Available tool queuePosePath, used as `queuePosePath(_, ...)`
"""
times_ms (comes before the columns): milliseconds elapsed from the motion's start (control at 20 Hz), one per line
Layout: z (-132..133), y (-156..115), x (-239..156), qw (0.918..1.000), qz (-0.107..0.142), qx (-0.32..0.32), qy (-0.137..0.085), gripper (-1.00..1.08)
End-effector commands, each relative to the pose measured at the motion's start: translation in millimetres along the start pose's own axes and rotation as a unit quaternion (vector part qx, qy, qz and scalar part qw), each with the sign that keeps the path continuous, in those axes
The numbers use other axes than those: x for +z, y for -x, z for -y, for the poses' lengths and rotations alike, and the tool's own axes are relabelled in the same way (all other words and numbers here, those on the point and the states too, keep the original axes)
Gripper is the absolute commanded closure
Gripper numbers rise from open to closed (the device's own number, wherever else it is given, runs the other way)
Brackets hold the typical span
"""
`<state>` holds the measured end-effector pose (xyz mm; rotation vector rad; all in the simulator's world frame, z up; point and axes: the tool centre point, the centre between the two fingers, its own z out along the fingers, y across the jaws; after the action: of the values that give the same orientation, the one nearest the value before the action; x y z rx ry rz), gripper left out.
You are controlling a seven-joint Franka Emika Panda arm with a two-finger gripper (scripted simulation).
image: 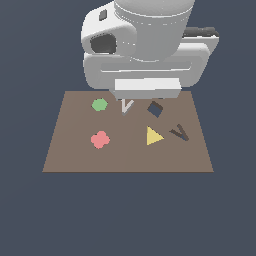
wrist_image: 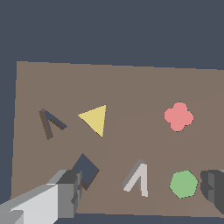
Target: Insert a designated object into the corresponding slot on a board.
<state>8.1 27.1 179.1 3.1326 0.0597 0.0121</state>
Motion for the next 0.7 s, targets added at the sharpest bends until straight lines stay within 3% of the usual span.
queuePosePath(0,0.0,0.0,0.0,1.0000,0.000,0.000,0.000,-0.92)
queuePosePath(650,-13.0,24.0,40.1,0.9989,0.001,0.047,-0.001,-0.92)
